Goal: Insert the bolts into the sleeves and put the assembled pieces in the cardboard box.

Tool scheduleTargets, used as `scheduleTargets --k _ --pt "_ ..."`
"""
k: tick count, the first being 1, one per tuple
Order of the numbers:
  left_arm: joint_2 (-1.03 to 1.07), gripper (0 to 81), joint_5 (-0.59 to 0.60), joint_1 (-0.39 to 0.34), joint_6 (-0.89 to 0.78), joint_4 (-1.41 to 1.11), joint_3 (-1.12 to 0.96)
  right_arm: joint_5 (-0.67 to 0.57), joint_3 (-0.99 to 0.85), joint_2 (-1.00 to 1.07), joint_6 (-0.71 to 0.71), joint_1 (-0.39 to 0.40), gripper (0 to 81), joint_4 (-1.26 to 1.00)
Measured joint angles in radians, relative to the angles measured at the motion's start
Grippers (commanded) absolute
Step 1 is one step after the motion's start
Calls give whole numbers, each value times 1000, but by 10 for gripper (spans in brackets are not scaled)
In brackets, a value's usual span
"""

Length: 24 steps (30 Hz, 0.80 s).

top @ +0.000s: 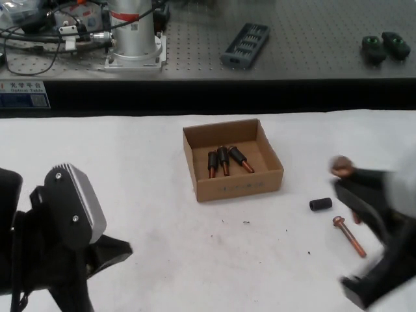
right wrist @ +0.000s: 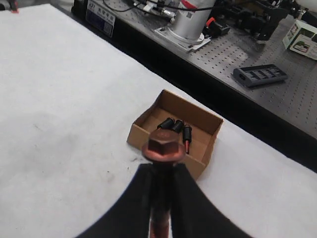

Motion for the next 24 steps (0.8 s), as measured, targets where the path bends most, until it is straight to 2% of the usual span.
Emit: scheduleTargets --k 4,7,11,15,18,24 --pt "2 115 -40 -59 0 2 -69 6 59 -89 20 0 66 -2" --pt "19 172 -67 -130 -23 7 -172 8 75 -107 25 0 66 -1" --pt "131 172 -67 -210 -39 60 -314 16 82 -107 25 0 66 -1" --pt "246 172 -67 -240 -41 95 -396 89 83 -107 30 0 66 -1" --pt "368 172 -76 -263 -41 122 -463 236 84 -107 47 0 66 -1" --pt "522 172 -159 -298 11 152 -543 369 84 -114 60 0 66 -1"
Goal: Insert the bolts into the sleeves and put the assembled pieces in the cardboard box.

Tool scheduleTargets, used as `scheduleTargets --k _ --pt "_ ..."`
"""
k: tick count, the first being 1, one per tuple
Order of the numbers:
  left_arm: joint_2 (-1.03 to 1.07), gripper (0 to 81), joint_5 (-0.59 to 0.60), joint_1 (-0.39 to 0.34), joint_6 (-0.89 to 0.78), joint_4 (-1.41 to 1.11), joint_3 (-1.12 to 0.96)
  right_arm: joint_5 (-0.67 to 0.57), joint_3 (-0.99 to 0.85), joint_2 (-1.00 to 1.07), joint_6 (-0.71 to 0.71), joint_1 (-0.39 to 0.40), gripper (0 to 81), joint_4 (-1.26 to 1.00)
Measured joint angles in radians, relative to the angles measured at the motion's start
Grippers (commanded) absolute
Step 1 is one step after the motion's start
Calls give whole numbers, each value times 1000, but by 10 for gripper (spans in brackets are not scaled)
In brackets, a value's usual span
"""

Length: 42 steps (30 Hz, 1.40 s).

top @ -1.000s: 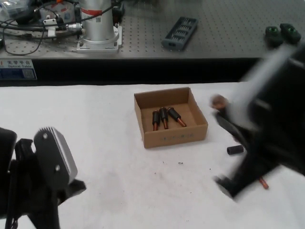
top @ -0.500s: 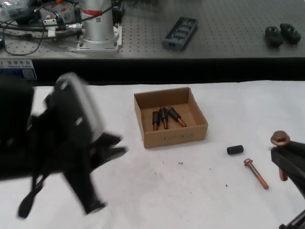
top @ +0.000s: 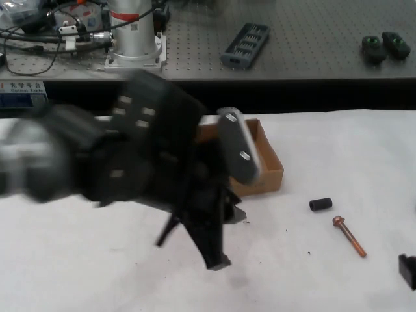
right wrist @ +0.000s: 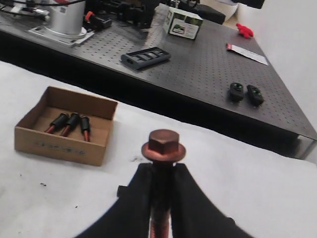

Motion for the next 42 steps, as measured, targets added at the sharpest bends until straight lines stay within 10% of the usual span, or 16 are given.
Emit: scheduleTargets --k 12,42 --pt "348 172 -171 -83 132 73 -263 168 0 0 37 0 66 -6" --pt "751 312 -127 -131 132 140 -776 232 -8 -324 -83 0 66 -68"
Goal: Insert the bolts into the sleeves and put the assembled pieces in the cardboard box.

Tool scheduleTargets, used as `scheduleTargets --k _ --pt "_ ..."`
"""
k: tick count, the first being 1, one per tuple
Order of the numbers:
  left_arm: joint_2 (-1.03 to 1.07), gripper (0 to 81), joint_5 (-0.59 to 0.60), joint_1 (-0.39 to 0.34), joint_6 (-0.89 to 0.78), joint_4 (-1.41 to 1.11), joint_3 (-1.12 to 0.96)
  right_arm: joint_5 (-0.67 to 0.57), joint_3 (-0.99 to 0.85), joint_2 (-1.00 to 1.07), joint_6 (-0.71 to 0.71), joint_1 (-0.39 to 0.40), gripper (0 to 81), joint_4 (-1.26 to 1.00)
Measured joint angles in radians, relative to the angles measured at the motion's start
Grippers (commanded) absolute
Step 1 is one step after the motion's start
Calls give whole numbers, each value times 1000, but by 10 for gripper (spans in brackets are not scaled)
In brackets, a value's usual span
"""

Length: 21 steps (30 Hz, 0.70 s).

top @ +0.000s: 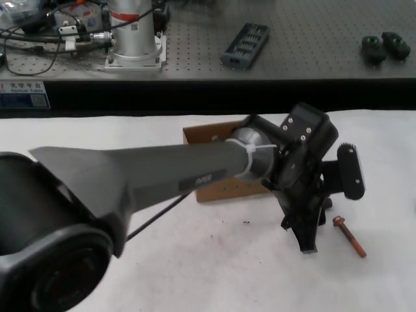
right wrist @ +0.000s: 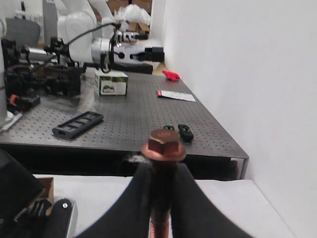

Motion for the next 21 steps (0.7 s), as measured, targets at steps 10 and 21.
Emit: scheduleTargets --k 10,21 --pt "99 312 -42 -14 22 3 -157 -85 0 -64 55 0 66 64" --pt "136 284 -117 -20 119 2 -207 -105 0 -64 74 0 66 98"
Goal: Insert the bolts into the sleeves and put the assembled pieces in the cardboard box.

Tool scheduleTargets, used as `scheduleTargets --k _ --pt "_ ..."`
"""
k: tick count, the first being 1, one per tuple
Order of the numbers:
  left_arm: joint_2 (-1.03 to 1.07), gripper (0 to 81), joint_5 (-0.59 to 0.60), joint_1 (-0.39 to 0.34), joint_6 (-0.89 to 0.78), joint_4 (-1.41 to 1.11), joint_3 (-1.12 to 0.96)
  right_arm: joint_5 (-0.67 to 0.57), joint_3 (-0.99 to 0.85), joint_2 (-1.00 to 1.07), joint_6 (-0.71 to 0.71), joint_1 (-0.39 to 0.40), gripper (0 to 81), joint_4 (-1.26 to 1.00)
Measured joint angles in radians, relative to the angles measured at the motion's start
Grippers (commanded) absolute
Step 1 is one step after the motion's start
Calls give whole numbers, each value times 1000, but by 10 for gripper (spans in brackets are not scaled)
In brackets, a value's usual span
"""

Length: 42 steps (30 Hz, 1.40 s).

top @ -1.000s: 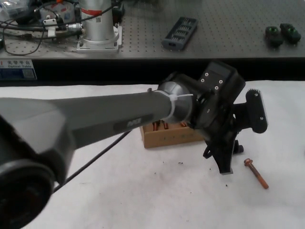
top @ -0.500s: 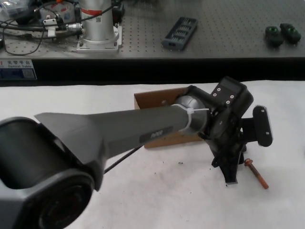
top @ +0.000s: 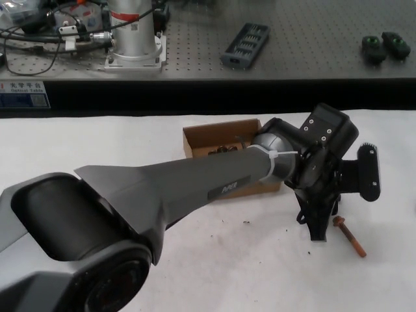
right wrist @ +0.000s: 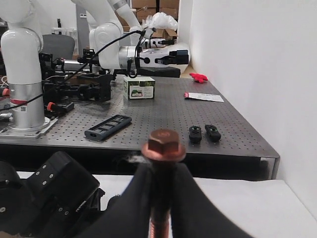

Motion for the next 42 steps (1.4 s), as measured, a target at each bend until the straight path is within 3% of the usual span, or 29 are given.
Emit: scheduleTargets --k 3,8,17,20,24,27,34,37,39,42 --pt "2 273 -3 0 21 0 -1 -24 0 0 0 0 66 0" --pt "2 88 -65 -15 58 24 -7 -37 0 0 0 0 66 0" --pt "2 83 -187 -50 89 90 -15 -60 0 0 6 0 66 1" --pt "5 8 -209 -55 65 119 -15 -62 0 0 5 0 66 1" --pt "-5 6 -203 -55 30 153 -15 -68 0 0 7 0 66 1" --pt "-29 6 -144 -49 -18 227 -15 -78 0 0 7 0 66 2" --pt "-149 6 118 -47 -126 513 -13 -82 0 0 7 0 66 5" --pt "-171 0 130 -49 -140 531 -13 -82 0 0 7 0 66 5" --pt "-172 69 110 -51 -140 521 -13 -82 0 0 7 0 66 5" --pt "-172 291 -32 -72 -98 438 -13 -87 0 0 7 0 66 5"
